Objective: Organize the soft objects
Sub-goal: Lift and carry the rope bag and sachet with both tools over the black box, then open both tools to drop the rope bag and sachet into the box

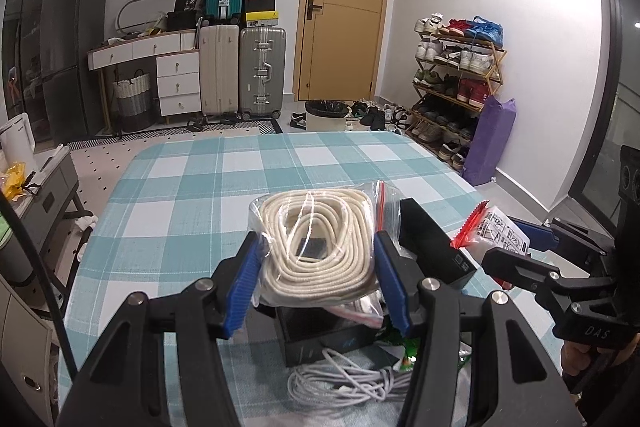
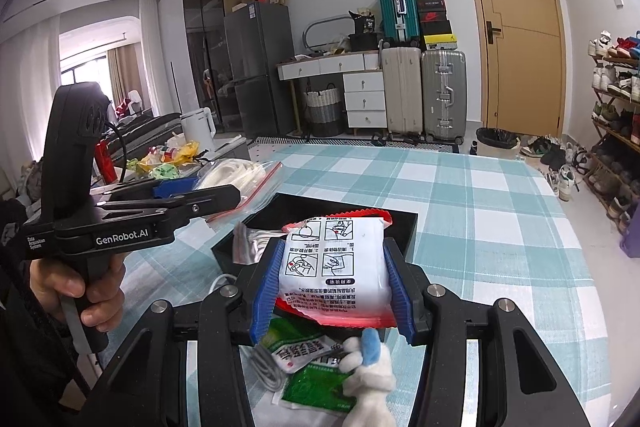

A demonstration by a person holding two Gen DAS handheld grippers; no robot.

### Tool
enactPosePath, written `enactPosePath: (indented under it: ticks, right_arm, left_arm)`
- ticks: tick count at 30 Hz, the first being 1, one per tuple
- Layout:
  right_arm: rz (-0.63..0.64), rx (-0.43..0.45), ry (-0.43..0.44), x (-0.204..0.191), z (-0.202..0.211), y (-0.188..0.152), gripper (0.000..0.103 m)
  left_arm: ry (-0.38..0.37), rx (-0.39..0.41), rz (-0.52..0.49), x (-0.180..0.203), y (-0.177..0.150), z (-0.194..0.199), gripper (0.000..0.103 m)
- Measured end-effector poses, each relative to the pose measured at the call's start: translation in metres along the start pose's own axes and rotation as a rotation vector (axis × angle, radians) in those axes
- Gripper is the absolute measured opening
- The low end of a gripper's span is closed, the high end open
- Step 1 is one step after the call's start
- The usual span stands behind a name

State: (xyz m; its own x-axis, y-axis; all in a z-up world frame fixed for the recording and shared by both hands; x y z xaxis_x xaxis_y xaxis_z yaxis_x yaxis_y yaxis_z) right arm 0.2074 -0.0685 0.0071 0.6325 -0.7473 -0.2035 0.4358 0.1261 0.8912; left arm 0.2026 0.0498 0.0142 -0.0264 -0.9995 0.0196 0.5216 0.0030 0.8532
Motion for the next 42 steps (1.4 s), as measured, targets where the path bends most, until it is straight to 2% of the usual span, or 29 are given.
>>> enactPosePath:
  ticks: [16, 25, 30, 42]
  right_arm:
    - [0.02, -0.048, -0.014, 0.009, -0.045, 0.004, 0.049]
    - [0.032, -0.07, -0.026, 0.015, -0.064, 0.002, 0.049]
    - [0.037, -0.083, -0.03, 0.017, -0.074, 0.001, 0.049]
    - [0.047, -0.109, -0.037, 0.023, -0.09, -0.005, 0.049]
  left_arm:
    - [0.007, -0.077, -0.025, 0.005, -0.013, -0.045, 0.055]
    - [0.018, -0.101, -0.09, 0.016, -0.018, -0.057, 0.055]
    - [0.008, -0.137, -0.073, 0.014, -0.026, -0.066, 0.055]
    - [0.023, -0.13, -0.123, 0.02, -0.028, -0.068, 0.056]
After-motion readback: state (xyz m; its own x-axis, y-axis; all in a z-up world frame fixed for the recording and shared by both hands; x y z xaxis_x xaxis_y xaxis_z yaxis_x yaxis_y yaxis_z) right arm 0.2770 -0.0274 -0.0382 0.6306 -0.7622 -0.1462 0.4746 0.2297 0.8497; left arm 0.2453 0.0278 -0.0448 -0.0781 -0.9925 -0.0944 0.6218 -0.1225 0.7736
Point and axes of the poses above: each gripper's, at about its wrist camera, not at the fingertips, and z roughly against the way its jaws point, x to its right, y to its top, the point moved 9 cm from there along -z, roughly the way its jaws point, and after that the axes turned 6 degrees about -z, right-handed, at the moved point
